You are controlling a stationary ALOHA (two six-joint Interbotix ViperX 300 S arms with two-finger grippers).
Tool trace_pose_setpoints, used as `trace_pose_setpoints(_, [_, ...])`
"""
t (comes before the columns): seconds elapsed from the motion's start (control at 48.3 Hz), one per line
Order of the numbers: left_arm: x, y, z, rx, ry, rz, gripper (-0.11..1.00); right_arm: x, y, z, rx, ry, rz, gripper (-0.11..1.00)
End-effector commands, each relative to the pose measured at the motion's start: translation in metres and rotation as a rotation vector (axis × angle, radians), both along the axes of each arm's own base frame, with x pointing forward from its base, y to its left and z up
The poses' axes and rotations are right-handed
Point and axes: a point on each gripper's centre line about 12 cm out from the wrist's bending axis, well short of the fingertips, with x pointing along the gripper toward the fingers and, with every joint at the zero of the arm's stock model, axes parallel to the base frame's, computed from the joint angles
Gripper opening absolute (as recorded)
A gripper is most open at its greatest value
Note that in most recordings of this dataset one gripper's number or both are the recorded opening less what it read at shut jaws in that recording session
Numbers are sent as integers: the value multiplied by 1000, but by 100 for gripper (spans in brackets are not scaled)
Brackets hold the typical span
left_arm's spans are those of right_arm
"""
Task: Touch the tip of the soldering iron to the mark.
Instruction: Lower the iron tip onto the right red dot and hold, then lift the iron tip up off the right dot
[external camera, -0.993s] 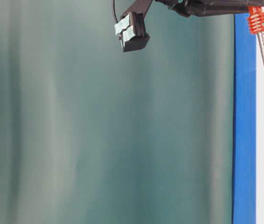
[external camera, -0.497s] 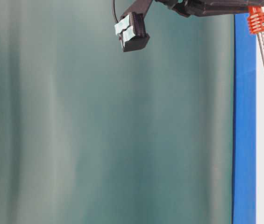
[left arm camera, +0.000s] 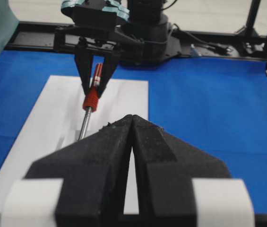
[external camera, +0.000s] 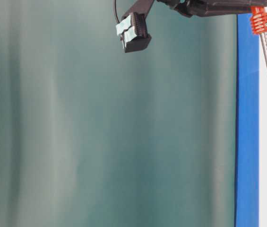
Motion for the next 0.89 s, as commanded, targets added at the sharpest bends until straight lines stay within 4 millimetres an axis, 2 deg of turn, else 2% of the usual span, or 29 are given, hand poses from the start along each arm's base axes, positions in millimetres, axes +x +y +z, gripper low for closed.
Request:
trace_pose_setpoints(0.0, [1, 0, 5, 2, -15, 1, 0, 5, -2, 8, -7, -33, -4, 6])
trace_pose_setpoints(0.248, [1, 0, 5, 0, -15, 1, 0, 4, -2, 9, -7, -30, -3, 6])
trace_pose_setpoints(0.373, [1, 0, 5, -1, -15, 1, 0, 3, -1, 16, -9, -39, -2, 6])
trace_pose_setpoints(0.869, [1, 0, 5, 1, -21, 1, 0, -12, 1, 106, -62, -155, 0, 6])
